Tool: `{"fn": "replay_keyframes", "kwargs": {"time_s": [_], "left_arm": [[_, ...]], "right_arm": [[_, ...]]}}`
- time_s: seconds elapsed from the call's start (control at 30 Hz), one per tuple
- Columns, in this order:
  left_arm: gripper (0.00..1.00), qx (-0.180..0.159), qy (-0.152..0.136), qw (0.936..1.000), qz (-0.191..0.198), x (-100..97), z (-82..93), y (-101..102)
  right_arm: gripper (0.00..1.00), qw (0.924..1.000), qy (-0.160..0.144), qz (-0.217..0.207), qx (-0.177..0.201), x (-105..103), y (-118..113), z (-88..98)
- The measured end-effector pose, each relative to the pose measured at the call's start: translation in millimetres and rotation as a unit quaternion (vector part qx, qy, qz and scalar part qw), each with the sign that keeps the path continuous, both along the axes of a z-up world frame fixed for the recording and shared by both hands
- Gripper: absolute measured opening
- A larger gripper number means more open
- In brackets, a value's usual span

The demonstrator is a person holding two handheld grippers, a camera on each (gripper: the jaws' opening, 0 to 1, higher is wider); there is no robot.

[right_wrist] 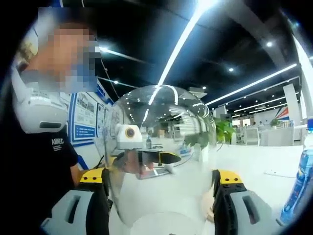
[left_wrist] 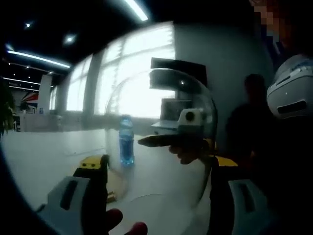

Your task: Open the cover put in the Mizone put the cover back on

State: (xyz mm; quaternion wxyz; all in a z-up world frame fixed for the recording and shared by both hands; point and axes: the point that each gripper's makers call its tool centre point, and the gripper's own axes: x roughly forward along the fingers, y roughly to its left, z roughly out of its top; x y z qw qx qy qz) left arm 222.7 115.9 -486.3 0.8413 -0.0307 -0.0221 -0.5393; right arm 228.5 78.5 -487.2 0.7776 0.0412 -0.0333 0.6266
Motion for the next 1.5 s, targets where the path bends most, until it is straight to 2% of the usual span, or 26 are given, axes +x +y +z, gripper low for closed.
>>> {"fn": "replay_keyframes", "kwargs": {"time_s": [0.33,0.63,0.87,1.03,1.23,1.4,1.5], "left_arm": [[0.69,0.0,-0.002,1.0,-0.001,-4.7,-1.5,2],[0.64,-0.004,-0.011,0.9999,0.004,-9.0,-4.3,12],[0.56,-0.022,-0.021,0.9995,0.01,-11.7,-1.0,26],[0.45,-0.056,-0.035,0.9977,0.017,-16.6,6.9,42],[0.45,-0.063,-0.033,0.9959,0.056,-10.7,2.3,58],[0.45,-0.065,-0.023,0.9949,0.073,-7.7,-3.9,64],[0.44,-0.062,-0.028,0.9939,0.087,-7.2,-5.0,68]], "right_arm": [[0.79,0.9999,-0.007,-0.007,-0.004,-4,-4,-1.7],[0.75,0.9995,-0.016,-0.022,-0.014,-8,-10,-4.1],[0.67,0.9988,-0.026,-0.038,-0.018,-14,-22,-4.4],[0.57,0.9978,-0.036,-0.053,-0.014,-19,-32,-3.8],[0.42,0.9948,-0.053,-0.086,-0.005,-25,-46,-6.8],[0.4,0.9915,-0.048,-0.121,0.007,-24,-55,-7.6],[0.39,0.9893,-0.045,-0.138,0.017,-22,-61,-7.9]]}}
